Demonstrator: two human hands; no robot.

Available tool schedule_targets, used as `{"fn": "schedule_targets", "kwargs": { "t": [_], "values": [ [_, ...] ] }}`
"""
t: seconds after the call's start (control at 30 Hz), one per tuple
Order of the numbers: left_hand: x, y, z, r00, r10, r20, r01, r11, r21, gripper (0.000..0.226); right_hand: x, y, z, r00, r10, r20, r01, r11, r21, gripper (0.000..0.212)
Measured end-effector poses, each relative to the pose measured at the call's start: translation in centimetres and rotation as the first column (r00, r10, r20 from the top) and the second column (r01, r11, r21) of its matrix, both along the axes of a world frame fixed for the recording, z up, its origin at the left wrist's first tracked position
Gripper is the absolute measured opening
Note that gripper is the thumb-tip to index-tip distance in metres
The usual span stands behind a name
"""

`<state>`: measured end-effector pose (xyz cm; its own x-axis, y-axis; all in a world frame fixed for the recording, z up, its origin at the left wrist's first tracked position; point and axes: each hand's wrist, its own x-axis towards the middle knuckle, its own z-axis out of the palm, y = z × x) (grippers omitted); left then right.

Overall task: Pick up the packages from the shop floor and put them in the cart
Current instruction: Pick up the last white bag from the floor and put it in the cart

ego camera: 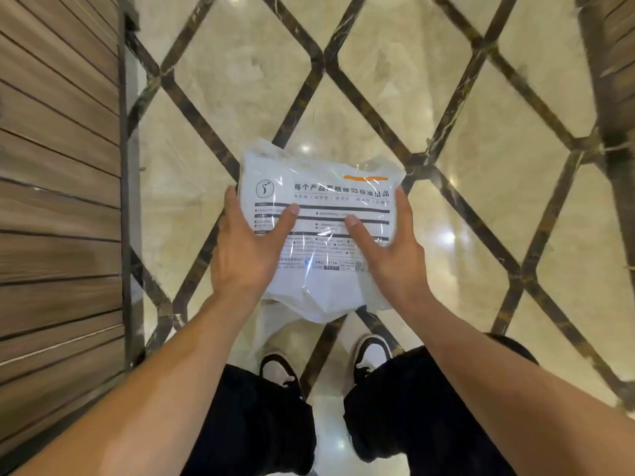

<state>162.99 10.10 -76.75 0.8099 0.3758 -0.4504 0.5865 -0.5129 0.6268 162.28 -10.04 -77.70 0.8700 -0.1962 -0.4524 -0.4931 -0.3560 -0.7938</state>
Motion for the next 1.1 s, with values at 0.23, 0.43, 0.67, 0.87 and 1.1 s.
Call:
{"fn": "schedule_targets", "kwargs": {
  "t": [0.23,0.43,0.67,0.87,1.1],
  "values": [
    [2.7,-5.0,25.8,0.977,-0.176,0.123,0.172,0.984,0.04,0.075,0.7,-4.8,25.6,0.987,-0.069,0.147,0.073,0.997,-0.018,0.073],
    [5.6,-10.2,46.8,0.923,-0.309,0.228,0.294,0.951,0.1,0.079,1.8,-10.1,46.2,0.945,-0.11,0.307,0.127,0.991,-0.033,0.071],
    [6.9,-15.5,64.8,0.749,-0.447,0.489,0.46,0.882,0.102,0.098,-0.8,-14.8,64.7,0.812,-0.237,0.533,0.32,0.945,-0.068,0.077],
    [2.4,-20.9,74.4,0.532,-0.588,0.609,0.692,0.716,0.087,0.1,-10.0,-17.5,73.6,0.67,-0.385,0.635,0.582,0.804,-0.126,0.105],
    [-9.1,-28.6,78.8,0.235,-0.707,0.667,0.917,0.389,0.089,0.091,-27.2,-19.7,78.6,0.431,-0.58,0.691,0.857,0.502,-0.113,0.106]
  ]
}}
